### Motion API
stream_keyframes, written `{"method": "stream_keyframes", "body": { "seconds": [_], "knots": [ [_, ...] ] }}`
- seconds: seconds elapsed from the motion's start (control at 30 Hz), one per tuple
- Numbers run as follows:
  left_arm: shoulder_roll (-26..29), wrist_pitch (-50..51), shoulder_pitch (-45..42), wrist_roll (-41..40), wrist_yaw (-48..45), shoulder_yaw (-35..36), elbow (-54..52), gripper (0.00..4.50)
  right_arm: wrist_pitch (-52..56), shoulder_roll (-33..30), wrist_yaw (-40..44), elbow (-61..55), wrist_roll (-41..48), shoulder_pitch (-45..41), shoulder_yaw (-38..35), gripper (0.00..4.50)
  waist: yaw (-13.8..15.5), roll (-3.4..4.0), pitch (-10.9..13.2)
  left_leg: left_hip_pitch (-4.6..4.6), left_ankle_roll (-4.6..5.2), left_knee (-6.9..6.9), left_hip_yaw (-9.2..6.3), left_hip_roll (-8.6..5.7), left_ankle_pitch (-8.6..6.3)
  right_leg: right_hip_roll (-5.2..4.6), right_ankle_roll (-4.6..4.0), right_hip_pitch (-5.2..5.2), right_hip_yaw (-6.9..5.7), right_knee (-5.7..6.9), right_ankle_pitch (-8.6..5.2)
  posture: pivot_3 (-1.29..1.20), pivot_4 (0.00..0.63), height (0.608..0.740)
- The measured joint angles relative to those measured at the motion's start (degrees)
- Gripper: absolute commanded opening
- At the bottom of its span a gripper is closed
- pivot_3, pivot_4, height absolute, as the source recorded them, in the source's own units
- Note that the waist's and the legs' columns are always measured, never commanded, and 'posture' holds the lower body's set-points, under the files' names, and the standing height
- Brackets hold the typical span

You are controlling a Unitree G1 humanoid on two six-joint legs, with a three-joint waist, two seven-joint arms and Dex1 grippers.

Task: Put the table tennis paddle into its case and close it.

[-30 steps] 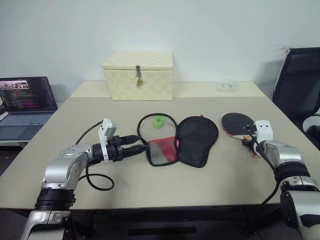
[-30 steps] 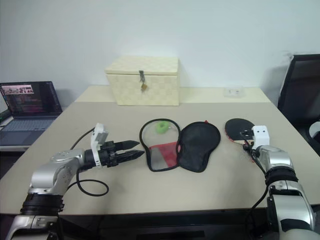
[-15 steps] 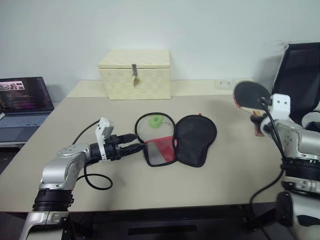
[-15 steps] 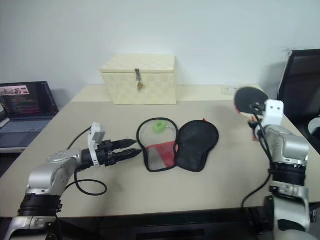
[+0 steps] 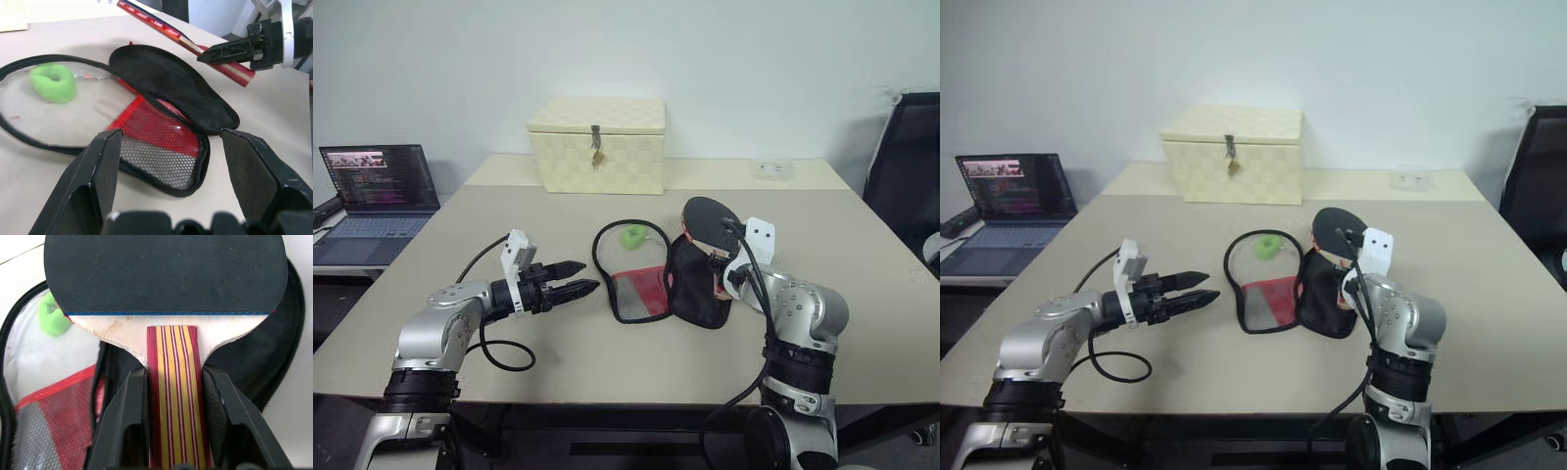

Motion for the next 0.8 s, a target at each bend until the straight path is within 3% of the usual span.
{"method": "stream_keyframes", "body": {
  "seconds": [0.8],
  "knots": [
    [0.5,0.4,2.6,-0.2,1.0,1.1,-2.2,3.47,-9.3,0.1,-2.0,8.4,0.2,6.0,9.8,1.11,-1.3,-0.04,0.0,0.04,0.01,-0.08,0.00,0.13,0.00,0.02,-0.11,-0.04,0.01,0.04,-0.04,0.00,0.150,0.740]
  ]
}}
